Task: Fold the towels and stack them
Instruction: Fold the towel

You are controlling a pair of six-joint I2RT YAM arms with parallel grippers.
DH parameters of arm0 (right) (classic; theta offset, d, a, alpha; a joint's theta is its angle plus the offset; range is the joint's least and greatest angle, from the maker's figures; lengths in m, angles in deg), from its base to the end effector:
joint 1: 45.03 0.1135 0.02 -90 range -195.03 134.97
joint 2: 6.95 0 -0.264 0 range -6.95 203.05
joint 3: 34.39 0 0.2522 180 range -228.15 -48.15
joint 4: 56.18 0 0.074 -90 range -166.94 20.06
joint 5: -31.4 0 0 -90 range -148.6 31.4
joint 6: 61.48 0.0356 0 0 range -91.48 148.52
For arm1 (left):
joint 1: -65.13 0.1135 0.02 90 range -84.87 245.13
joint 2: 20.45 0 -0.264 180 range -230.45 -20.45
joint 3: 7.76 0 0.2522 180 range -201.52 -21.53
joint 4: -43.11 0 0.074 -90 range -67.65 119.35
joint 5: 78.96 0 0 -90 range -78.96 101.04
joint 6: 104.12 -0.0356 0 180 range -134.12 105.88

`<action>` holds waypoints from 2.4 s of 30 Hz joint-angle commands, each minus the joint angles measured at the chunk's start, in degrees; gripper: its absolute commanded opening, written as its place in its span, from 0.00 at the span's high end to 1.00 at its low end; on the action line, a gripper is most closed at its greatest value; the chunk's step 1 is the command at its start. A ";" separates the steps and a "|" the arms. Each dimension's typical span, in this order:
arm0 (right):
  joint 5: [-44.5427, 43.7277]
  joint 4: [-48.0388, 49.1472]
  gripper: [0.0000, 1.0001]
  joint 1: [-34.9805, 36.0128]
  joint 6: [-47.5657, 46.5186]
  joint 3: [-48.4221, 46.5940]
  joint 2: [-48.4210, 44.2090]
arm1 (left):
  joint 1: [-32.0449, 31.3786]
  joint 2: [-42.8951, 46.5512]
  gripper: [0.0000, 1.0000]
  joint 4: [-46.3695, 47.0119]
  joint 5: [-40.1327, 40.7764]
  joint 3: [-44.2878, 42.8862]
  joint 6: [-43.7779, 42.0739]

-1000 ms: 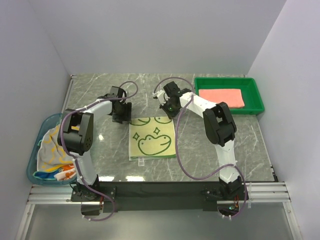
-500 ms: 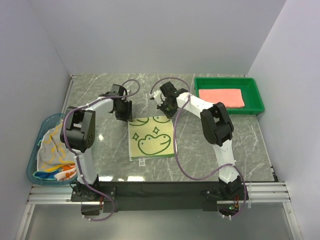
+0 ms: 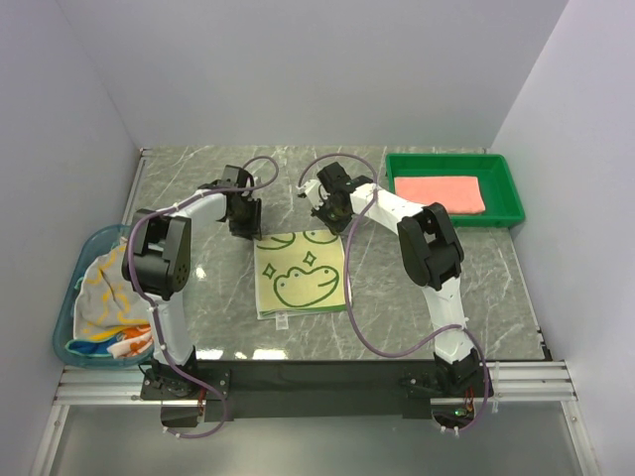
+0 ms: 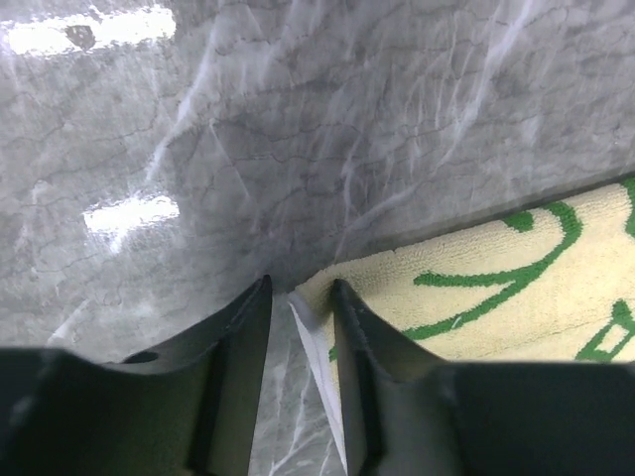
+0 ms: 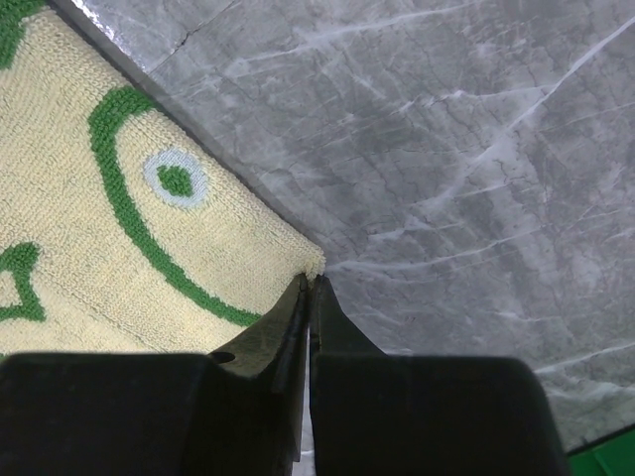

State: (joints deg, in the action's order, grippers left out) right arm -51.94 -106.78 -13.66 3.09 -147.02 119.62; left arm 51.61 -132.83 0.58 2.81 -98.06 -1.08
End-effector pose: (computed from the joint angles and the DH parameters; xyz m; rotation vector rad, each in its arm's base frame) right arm 0.3984 0.2477 0.1660 -1.3143 2.3563 0.1883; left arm 0.3888 -0.0987 0.1641 0.0556 2.7238 -0.3317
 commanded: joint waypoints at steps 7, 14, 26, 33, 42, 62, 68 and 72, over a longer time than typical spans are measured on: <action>-2.44 1.60 1.00 0.27 0.12 1.75 -3.08 | -1.07 -3.90 0.66 -3.74 3.30 1.82 -0.82; -2.44 2.21 1.00 0.35 0.82 2.28 -3.51 | -4.32 -5.74 0.67 -5.59 8.05 2.35 -0.30; -3.31 4.41 1.00 0.26 1.26 4.48 -5.54 | -5.03 -6.89 0.99 -7.26 12.10 1.91 1.29; -4.10 8.36 1.00 -0.35 2.23 5.44 -7.38 | -4.68 -2.68 0.99 -4.54 14.99 1.56 1.29; -6.57 14.42 1.00 -1.49 3.72 6.32 -10.81 | -0.73 1.98 0.99 0.56 13.33 -0.72 2.17; -12.89 27.96 1.00 -1.14 7.85 21.52 -22.67 | -2.65 22.55 0.99 10.23 15.52 11.93 8.14; -12.98 28.84 1.00 -0.27 9.26 27.85 -28.47 | -4.94 26.68 0.99 11.37 17.19 17.73 13.93; -13.68 29.28 1.00 0.35 10.75 32.15 -31.72 | -5.55 28.70 0.99 11.46 17.81 21.15 17.54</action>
State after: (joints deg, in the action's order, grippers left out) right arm -60.42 -78.59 -13.04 12.82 -117.10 91.55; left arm 45.82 -106.93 12.40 15.64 -79.11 13.11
